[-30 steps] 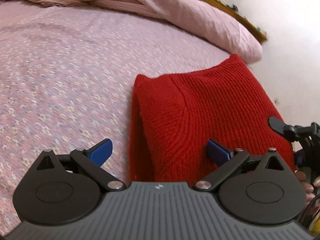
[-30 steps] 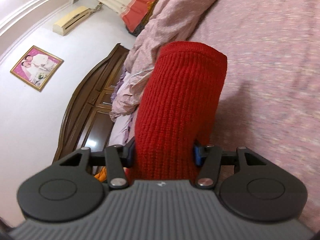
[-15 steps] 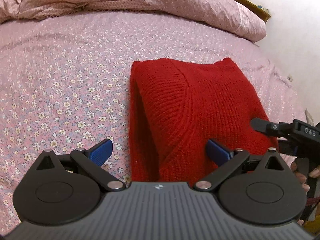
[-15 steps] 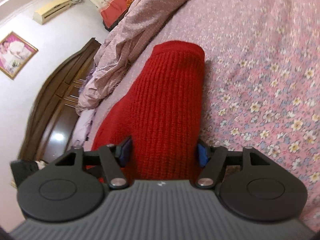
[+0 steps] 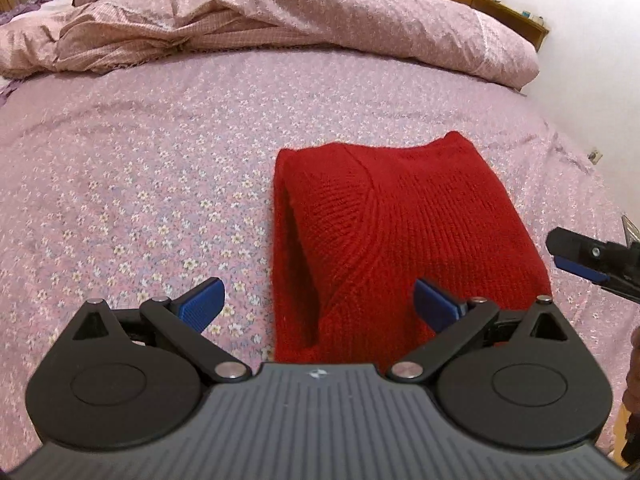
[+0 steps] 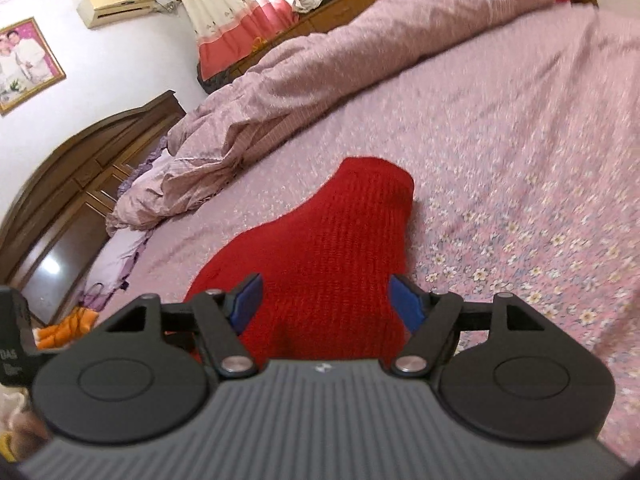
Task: Fold small clothes
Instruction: 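Open the right tool and withdraw it from the cardigan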
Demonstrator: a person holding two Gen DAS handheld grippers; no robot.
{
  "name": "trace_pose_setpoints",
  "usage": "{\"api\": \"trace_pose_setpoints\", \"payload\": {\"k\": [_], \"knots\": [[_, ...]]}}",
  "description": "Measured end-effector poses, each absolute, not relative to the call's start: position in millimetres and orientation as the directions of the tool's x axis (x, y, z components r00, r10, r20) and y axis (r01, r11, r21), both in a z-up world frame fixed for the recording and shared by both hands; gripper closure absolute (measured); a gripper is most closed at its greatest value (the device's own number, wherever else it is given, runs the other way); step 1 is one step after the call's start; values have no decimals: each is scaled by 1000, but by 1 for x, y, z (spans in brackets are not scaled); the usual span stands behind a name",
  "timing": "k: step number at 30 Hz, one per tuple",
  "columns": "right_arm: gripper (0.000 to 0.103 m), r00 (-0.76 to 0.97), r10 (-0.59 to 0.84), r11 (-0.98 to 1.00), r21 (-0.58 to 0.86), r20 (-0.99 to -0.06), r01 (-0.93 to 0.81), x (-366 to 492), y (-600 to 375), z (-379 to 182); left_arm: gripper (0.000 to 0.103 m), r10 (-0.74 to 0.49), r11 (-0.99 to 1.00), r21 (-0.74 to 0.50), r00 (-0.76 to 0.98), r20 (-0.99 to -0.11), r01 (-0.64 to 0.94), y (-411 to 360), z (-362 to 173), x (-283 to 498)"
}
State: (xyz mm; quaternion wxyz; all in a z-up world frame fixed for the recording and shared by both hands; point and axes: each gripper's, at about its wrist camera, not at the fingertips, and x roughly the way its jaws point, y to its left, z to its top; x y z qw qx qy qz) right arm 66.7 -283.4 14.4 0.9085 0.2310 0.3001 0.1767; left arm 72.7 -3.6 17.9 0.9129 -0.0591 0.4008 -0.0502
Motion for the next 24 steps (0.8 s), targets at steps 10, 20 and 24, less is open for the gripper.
{"api": "trace_pose_setpoints", "payload": {"k": [10, 20, 24], "knots": [[30, 774, 402, 882, 435, -490, -183, 34, -276, 23, 0, -104, 992, -125, 624, -775, 9, -15, 18, 55], [30, 766, 381, 904, 384, -519, -189, 8, -268, 23, 0, -83, 996, -87, 567, -819, 20, -33, 6, 38], [28, 755, 359, 915, 365, -548, -170, 1, -265, 18, 0, -90, 995, -92, 558, -825, 24, -36, 4, 34]]}}
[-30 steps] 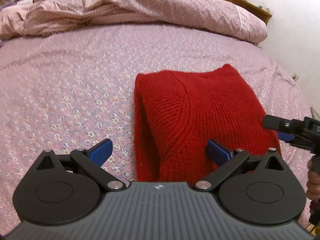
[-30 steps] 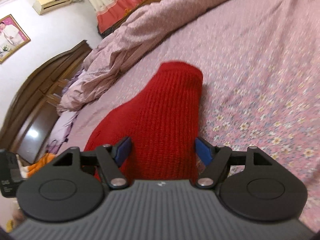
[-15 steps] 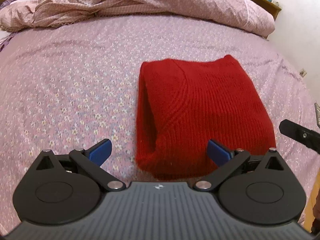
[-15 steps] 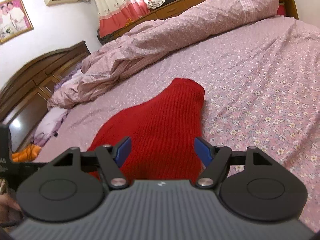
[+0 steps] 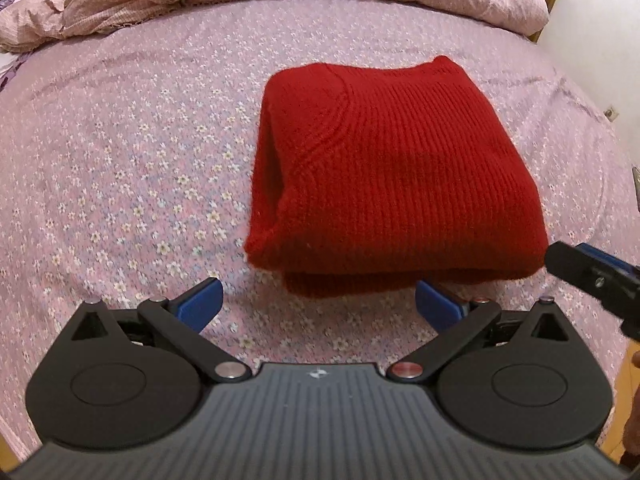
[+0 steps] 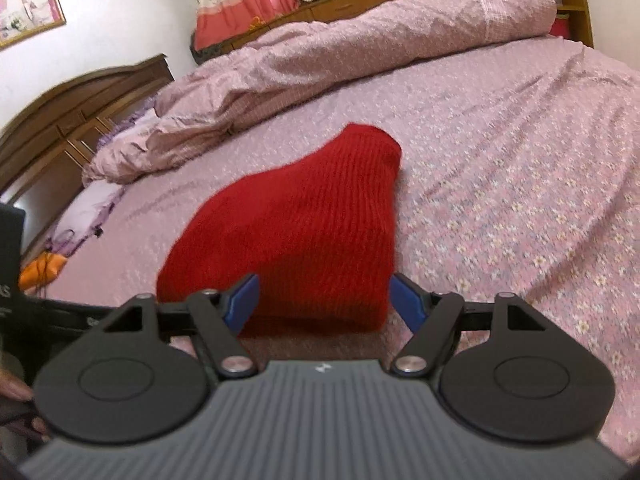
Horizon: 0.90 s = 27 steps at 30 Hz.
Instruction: Fold small clothes
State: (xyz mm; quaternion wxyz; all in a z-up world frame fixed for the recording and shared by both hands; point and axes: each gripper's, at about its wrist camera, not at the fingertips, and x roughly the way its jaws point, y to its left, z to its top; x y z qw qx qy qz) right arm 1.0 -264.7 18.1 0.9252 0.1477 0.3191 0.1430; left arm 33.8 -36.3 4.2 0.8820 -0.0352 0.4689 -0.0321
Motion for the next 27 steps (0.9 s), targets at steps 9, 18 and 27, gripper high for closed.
{"api": "trace_pose_setpoints", "payload": {"k": [9, 18, 27], "knots": [[28, 735, 325, 932, 334, -595, -142, -6, -257, 5, 0, -85, 996, -78, 543, -836, 35, -44, -2, 34], [28, 723, 318, 935, 328, -613, -133, -4, -254, -4, 0, -75, 997, -59, 518, -852, 46, -49, -12, 40], [28, 719, 309, 935, 338, -622, -110, 0, -257, -8, 0, -62, 998, -40, 509, -859, 53, -52, -16, 42]]}}
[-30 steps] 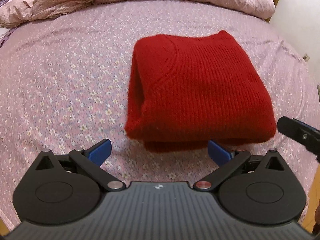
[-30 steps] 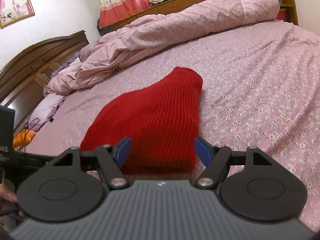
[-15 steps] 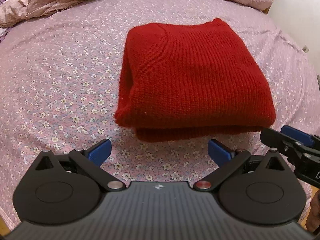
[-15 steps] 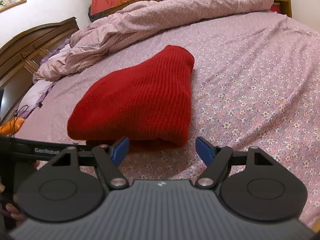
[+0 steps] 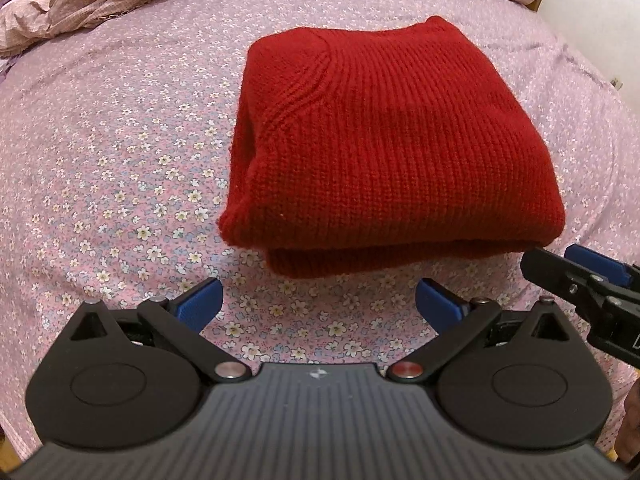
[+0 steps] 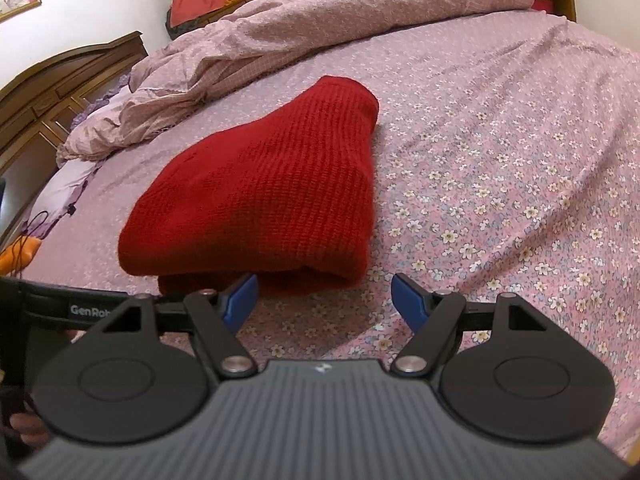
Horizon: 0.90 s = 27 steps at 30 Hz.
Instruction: Fold small clothes
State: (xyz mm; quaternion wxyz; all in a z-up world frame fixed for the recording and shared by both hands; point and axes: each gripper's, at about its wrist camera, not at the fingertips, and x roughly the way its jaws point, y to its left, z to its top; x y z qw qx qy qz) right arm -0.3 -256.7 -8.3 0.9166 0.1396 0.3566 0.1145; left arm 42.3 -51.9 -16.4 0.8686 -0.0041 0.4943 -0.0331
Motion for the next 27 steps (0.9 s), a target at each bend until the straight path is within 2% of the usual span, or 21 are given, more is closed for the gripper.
{"api": "trace_pose_setpoints", "payload": {"k": [27], "knots": [[28, 716, 312, 932, 347, -624, -103, 2, -260, -11, 0, -62, 998, -36, 499, -865, 60, -57, -19, 45]]}}
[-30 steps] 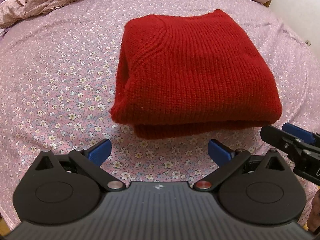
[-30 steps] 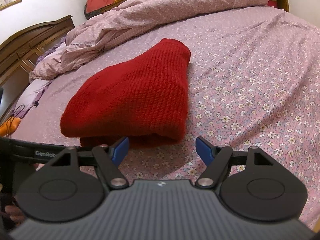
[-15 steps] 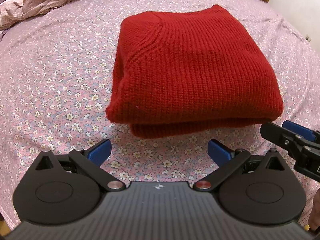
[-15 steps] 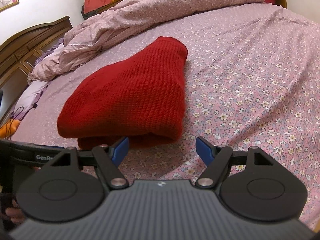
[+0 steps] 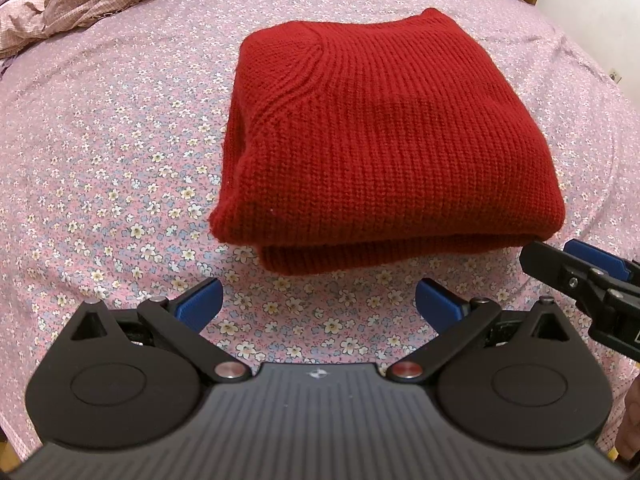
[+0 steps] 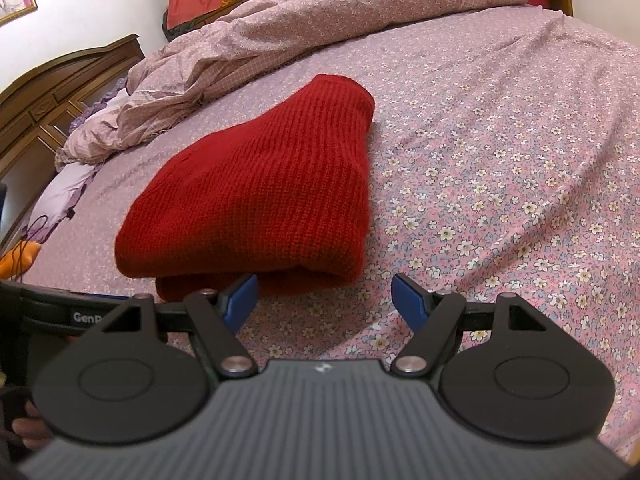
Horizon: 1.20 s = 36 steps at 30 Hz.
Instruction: Fold small clothes
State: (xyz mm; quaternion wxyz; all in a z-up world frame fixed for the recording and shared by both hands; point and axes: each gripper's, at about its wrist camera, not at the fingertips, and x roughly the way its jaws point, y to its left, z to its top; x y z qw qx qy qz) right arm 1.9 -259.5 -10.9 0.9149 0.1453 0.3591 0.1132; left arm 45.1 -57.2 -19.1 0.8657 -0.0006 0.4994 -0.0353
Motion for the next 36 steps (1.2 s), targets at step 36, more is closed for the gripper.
{"api": "trace_pose_setpoints", "payload": {"k": [36], "knots": [[28, 718, 308, 932, 351, -624, -95, 2, -261, -12, 0, -70, 997, -44, 497, -865, 65, -54, -24, 46]]}}
